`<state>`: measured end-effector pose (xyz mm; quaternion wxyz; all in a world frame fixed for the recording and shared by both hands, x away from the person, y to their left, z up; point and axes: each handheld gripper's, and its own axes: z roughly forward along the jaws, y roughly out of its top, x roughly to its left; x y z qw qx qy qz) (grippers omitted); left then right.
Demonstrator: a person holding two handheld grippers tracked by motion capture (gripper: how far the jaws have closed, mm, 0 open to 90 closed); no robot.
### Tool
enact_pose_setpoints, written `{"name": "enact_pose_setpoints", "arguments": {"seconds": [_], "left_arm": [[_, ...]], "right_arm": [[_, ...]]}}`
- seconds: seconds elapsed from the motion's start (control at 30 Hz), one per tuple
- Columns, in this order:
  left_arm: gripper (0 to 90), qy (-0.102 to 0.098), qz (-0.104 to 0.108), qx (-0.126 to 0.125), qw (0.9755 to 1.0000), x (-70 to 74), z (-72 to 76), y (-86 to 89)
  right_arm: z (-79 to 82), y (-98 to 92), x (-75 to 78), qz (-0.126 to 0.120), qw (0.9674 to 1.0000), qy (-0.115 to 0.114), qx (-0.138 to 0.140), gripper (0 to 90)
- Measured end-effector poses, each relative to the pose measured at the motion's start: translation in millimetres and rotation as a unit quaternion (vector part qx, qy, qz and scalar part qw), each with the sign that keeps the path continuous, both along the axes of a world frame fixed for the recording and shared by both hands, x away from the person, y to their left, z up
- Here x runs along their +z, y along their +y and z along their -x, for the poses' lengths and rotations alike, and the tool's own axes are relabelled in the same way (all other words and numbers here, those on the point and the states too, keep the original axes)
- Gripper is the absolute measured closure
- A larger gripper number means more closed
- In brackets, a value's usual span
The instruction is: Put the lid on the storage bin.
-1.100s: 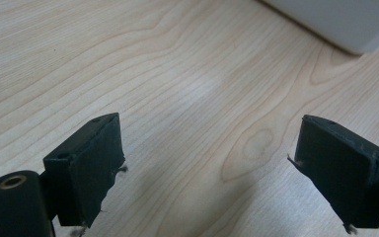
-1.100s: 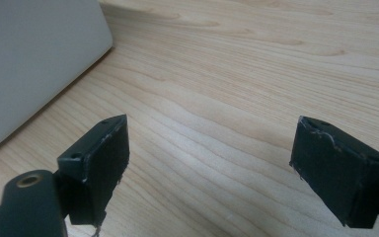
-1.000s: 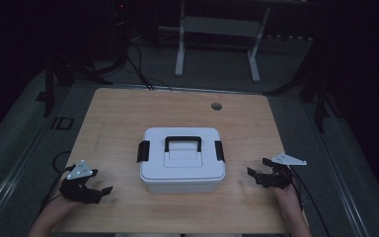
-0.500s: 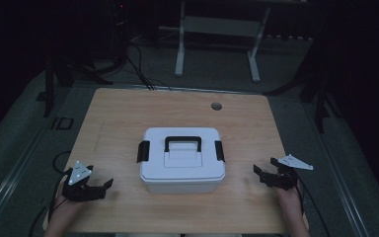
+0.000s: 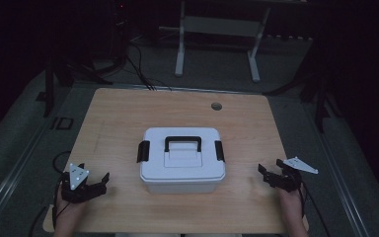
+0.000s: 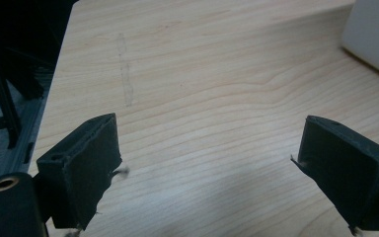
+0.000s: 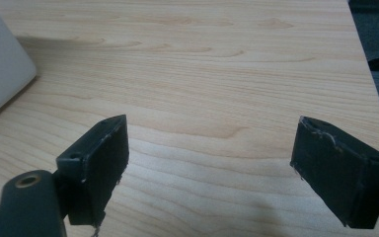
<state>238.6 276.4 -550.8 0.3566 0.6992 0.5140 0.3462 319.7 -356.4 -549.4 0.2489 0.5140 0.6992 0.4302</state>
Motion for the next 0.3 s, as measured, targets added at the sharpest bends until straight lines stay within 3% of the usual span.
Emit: {"name": "enact_pose_setpoints", "arguments": {"seconds": [0.13, 0.3], "left_arm": [[9.0, -0.001, -0.014, -0.002, 0.9999, -3.2, -0.7, -4.7], [9.0, 0.000, -0.014, 0.001, 0.9999, -4.5, -1.2, -6.1]], "right_arm": [[-0.4, 0.4, -1.1, 0.004, 1.0000, 0.003, 0.001, 14.3], [-1.0, 0.0, -1.2, 0.002, 1.0000, 0.006, 0.001, 14.3]]}}
